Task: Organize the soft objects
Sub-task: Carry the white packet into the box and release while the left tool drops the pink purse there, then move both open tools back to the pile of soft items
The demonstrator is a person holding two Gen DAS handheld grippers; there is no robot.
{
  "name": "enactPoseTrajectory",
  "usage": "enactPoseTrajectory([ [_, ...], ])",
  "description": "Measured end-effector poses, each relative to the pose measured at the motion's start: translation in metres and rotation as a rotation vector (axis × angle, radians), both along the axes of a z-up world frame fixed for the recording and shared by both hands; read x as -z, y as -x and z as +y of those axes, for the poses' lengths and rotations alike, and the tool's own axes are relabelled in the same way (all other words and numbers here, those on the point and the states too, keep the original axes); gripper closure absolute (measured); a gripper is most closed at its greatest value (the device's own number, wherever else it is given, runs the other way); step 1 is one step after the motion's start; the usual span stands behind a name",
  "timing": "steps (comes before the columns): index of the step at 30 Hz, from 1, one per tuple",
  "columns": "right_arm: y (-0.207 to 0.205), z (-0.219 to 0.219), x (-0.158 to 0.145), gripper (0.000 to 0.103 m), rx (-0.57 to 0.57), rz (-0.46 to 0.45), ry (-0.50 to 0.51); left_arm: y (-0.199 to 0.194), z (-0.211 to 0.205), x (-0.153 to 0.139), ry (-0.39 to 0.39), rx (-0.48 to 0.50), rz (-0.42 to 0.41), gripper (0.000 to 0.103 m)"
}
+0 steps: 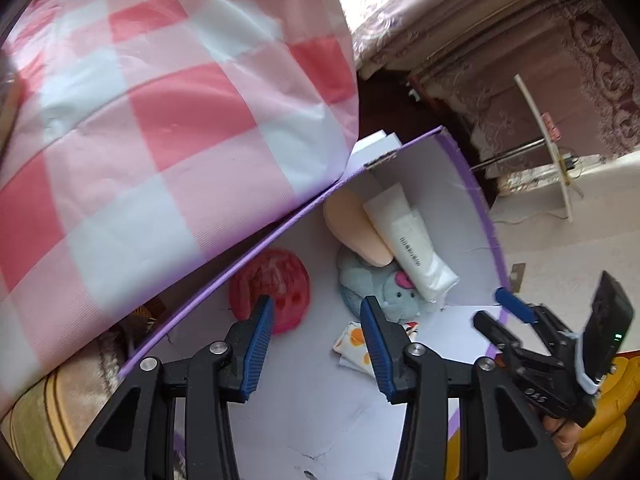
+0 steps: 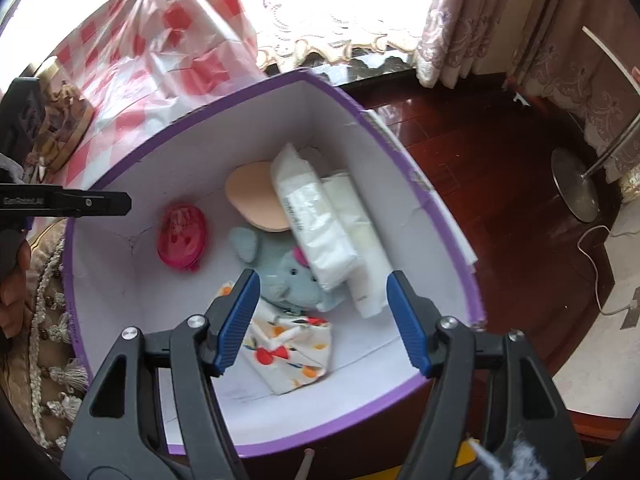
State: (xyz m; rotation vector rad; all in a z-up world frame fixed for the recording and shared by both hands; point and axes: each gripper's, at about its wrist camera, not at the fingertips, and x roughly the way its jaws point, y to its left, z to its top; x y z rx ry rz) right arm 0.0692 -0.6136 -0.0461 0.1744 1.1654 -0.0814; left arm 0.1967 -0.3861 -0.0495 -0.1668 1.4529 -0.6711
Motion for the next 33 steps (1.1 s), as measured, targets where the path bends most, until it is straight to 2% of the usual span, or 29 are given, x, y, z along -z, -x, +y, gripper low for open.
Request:
enactPoseTrajectory([
  [5,-0.008,0.033,-0.005,0.034,-0.082,-0.015,-0.024,0.009,0.034,-0.026,0.117,-0.071,-0.050,0.056],
  [8,-0.013,0.056,-0.005,0.034,-0.131,-0.015,-0.037,0.023,0.063,-0.036,0.203,-0.153,-0.075,0.051],
  [9,-0.016,0.067,-0.004,0.034,-0.155,-0.010,-0.045,0.031,0.080,-0.041,0.251,-0.194,-0.092,0.048],
  [11,-0.017,0.082,-0.005,0.034,-0.187,-0.010,-0.049,0.041,0.103,-0.048,0.290,-0.246,-0.127,0.041],
  [13,-0.020,0.097,-0.011,0.034,-0.218,-0.021,-0.057,0.051,0.130,-0.057,0.292,-0.294,-0.171,0.040],
  [17,-0.020,0.123,-0.027,0.034,-0.270,-0.057,-0.092,0.062,0.174,-0.068,0.249,-0.335,-0.210,0.040],
  [22,-0.019,0.152,-0.042,0.034,-0.334,-0.078,-0.120,0.082,0.226,-0.076,0.195,-0.429,-0.315,0.040],
  [27,-0.018,0.183,-0.052,0.034,-0.397,-0.091,-0.101,0.100,0.277,-0.078,0.185,-0.531,-0.356,0.040],
  [33,-0.022,0.215,-0.066,0.034,-0.440,-0.087,-0.146,0.119,0.335,-0.073,0.173,-0.664,-0.379,0.040],
])
